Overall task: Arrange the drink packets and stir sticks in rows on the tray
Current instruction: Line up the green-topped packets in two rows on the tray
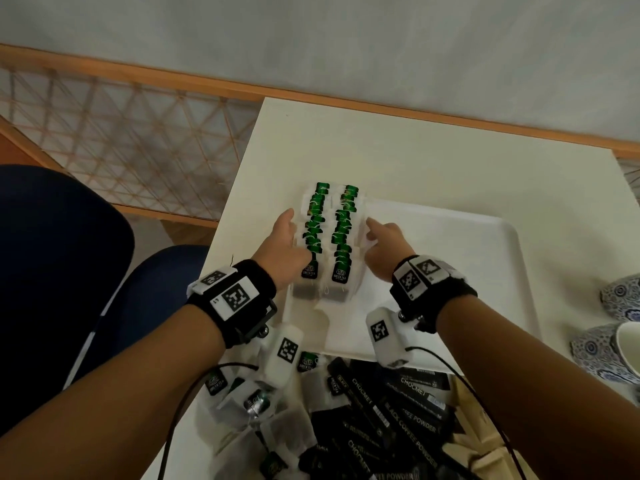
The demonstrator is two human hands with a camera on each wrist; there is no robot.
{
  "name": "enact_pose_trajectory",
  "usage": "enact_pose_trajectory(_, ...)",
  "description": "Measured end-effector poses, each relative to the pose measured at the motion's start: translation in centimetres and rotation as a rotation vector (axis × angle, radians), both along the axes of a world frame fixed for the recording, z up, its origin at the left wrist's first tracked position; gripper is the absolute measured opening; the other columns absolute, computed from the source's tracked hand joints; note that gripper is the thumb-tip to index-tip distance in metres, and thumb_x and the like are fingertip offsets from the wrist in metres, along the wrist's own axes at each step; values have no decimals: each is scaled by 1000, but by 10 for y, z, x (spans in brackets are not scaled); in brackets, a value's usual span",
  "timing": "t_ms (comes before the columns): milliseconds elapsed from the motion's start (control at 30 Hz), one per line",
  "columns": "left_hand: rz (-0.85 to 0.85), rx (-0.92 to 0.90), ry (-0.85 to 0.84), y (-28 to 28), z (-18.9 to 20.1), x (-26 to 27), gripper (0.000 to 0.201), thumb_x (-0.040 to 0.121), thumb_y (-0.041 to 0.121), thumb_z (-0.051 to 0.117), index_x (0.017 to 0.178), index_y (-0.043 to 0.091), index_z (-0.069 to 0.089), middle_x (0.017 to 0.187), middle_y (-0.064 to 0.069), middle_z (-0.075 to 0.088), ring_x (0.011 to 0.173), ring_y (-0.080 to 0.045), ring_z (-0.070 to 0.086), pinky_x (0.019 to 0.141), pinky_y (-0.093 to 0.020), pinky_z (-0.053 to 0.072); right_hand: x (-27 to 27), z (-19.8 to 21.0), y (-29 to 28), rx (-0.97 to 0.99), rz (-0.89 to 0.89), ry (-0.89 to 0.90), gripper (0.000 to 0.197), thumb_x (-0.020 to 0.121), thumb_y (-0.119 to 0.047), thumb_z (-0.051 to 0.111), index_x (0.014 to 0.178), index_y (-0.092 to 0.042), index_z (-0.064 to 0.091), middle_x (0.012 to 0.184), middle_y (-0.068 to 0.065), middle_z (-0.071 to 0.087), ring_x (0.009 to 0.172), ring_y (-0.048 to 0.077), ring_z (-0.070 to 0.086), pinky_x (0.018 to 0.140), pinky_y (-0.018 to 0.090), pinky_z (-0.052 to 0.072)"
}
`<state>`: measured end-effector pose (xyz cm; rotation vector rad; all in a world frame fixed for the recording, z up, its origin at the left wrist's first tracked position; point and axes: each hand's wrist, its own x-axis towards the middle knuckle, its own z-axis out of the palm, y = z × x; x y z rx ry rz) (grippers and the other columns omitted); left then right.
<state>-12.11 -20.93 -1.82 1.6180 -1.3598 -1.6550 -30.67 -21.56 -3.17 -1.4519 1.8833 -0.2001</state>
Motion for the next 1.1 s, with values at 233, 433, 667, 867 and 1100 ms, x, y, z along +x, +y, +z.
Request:
enact_pose_trajectory(233,23,-60,-83,4,5,11,73,91,2,47,152,21,12,158,-6,18,144,-18,20,114,-34,26,-3,8,0,-13,-82,-29,61,92,-3,39,149,-18,25,142,8,35,116,22,49,83,25,41)
enact_pose_trajectory(433,-216,-363,-348,66,8,59,29,84,14,66,106,31,57,111,6,53,101,-9,52,85,-22,41,6,22,88,-327,234,-61,34,90,-11,55,118,-29,61,101,-9,50,75,-2,51,72,13,42)
enact_pose_trajectory(667,-688,-352,-524,162,10,97,16,79,37,73,87,36,59,89,16,51,77,4,49,71,-13,40,26,20,162,-190,652,55,25,89,-24,58,111,-32,68,101,-9,58,97,12,57,85,32,49)
enact_pose_trajectory(867,-666,-285,-651,229,-2,93,62,68,71,62,117,41,40,111,22,39,97,-3,48,80,-24,46,37,19,174,-121,780,305,42,89,-25,53,130,-32,52,123,-1,46,116,20,45,89,30,43)
enact_pose_trajectory(1100,-535,-293,-682,236,-23,65,84,73,55,68,140,34,23,132,6,41,117,-17,46,95,-38,47,52,13,178,-116,684,395,33,89,-28,50,122,-24,52,120,1,47,114,21,47,85,32,43)
